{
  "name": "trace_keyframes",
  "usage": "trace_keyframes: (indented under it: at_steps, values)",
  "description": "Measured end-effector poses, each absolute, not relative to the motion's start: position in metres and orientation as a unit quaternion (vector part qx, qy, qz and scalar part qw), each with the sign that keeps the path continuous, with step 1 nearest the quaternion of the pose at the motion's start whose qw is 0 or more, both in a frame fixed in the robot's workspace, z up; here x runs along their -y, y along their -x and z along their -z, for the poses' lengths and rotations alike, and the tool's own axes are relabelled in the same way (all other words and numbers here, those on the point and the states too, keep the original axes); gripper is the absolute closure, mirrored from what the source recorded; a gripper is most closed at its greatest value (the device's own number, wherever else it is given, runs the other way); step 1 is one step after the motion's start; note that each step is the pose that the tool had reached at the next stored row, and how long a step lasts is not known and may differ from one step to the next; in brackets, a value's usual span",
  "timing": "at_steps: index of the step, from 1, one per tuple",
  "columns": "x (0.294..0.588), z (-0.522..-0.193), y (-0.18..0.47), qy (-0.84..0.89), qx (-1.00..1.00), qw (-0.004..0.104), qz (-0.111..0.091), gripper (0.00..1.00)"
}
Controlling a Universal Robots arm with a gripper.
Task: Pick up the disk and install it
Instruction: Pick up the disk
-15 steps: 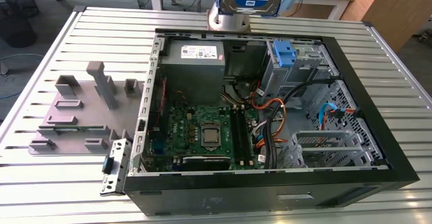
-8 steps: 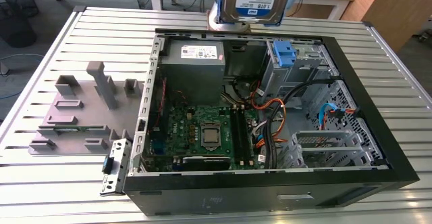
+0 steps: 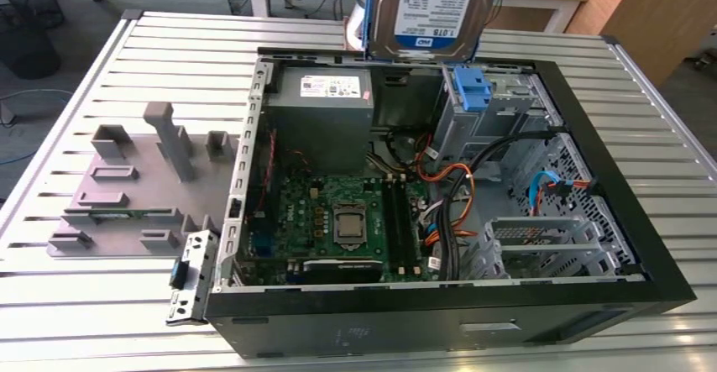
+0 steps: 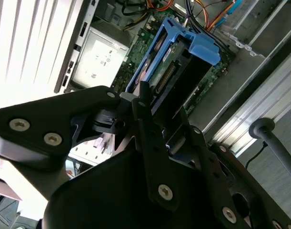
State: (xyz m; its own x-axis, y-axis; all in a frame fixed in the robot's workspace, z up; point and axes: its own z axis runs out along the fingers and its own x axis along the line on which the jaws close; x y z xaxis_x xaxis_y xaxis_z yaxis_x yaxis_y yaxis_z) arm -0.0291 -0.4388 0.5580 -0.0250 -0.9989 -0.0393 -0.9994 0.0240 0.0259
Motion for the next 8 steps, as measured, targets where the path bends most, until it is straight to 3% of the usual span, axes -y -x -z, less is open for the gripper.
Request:
trace_keyframes:
  at_steps: [8]
  values:
    - [0.465, -0.554, 0.029, 0.698, -0.716, 0.005, -0.023, 0.65]
